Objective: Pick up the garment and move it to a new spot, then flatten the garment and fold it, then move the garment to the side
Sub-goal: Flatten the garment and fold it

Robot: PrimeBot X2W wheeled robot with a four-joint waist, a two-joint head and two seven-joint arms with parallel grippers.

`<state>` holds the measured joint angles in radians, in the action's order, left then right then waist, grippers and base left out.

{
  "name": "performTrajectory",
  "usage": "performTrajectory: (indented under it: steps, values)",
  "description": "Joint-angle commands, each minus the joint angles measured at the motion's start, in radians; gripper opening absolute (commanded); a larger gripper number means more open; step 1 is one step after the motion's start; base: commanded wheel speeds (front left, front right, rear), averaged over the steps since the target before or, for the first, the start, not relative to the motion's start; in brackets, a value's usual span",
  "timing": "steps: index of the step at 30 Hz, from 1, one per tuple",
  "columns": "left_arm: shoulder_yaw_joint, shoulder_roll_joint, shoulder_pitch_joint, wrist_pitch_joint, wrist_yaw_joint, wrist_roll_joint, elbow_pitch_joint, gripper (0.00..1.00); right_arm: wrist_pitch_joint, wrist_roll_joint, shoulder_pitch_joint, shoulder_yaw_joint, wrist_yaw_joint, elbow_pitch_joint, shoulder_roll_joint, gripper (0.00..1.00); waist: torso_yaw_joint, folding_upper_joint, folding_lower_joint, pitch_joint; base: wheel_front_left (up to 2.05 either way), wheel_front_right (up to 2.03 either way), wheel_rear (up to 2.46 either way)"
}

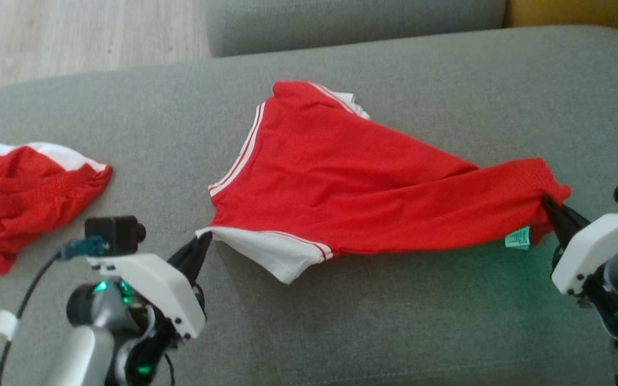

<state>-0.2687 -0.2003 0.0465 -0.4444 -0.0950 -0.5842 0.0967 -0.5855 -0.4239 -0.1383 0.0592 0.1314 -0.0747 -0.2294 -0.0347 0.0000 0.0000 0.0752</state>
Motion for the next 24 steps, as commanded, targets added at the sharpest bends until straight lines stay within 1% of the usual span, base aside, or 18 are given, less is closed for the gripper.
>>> performTrajectory:
  steps: [1, 4, 5, 7, 10, 13, 16, 18, 19, 21, 24]
  values:
    - [0.048, -0.03, 0.079, -0.006, 0.009, 0.001, 0.041, 0.0, -0.003, -0.009, -0.043, -0.01, -0.001, 0.053, -0.012, 0.0, 0.005, 0.0, 0.0, 0.033, 0.0, 0.0, 0.0]
    - [0.047, -0.055, 0.188, -0.03, 0.036, 0.01, 0.009, 0.0, -0.012, -0.046, -0.103, -0.025, -0.001, 0.052, -0.014, 0.0, 0.013, 0.0, 0.0, 0.095, 0.0, 0.0, 0.0]
    - [0.045, -0.064, 0.294, -0.047, 0.062, 0.009, -0.04, 0.0, -0.018, -0.082, -0.174, -0.039, -0.001, 0.03, -0.029, 0.0, 0.02, 0.0, 0.0, 0.148, 0.0, 0.0, 0.0]
    - [0.035, -0.076, 0.417, -0.059, 0.095, 0.02, -0.111, 0.0, -0.024, -0.127, -0.262, -0.057, -0.001, -0.009, -0.049, 0.0, 0.027, 0.0, 0.0, 0.196, 0.0, 0.0, 0.0]
    - [0.014, -0.077, 0.614, -0.077, 0.146, 0.031, -0.24, 0.0, -0.032, -0.196, -0.42, -0.081, -0.001, -0.089, -0.077, 0.0, 0.035, 0.0, 0.0, 0.268, 0.0, 0.0, 0.0]
    - [-0.002, -0.07, 0.811, -0.078, 0.178, 0.04, -0.382, 0.0, -0.033, -0.254, -0.594, -0.105, -0.001, -0.189, -0.098, 0.0, 0.042, 0.0, 0.0, 0.332, 0.0, 0.0, 0.0]
    - [-0.007, -0.059, 1.004, -0.054, 0.196, 0.049, -0.513, 0.0, -0.014, -0.272, -0.77, -0.137, -0.001, -0.287, -0.117, 0.0, 0.047, 0.0, 0.0, 0.383, 0.0, 0.0, 0.0]
    - [-0.032, -0.073, 1.13, -0.022, 0.204, 0.097, -0.588, 0.0, 0.008, -0.283, -0.886, -0.151, -0.001, -0.349, -0.116, 0.0, 0.049, 0.0, 0.0, 0.412, 0.0, 0.0, 0.0]
    - [-0.032, -0.073, 1.13, -0.022, 0.204, 0.097, -0.588, 0.0, 0.008, -0.283, -0.886, -0.151, -0.001, -0.349, -0.116, 0.0, 0.049, 0.0, 0.0, 0.412, 0.0, 0.0, 0.0]
    - [-0.023, -0.057, 1.242, 0.018, 0.208, 0.095, -0.661, 0.0, 0.04, -0.298, -0.997, -0.155, -0.001, -0.407, -0.108, 0.0, 0.051, 0.0, 0.0, 0.432, 0.0, 0.0, 0.0]
    - [-0.013, -0.041, 1.401, 0.08, 0.212, 0.098, -0.758, 0.0, 0.102, -0.292, -1.152, -0.2, -0.001, -0.459, -0.125, 0.0, 0.059, 0.0, 0.0, 0.455, 0.0, 0.0, 0.0]
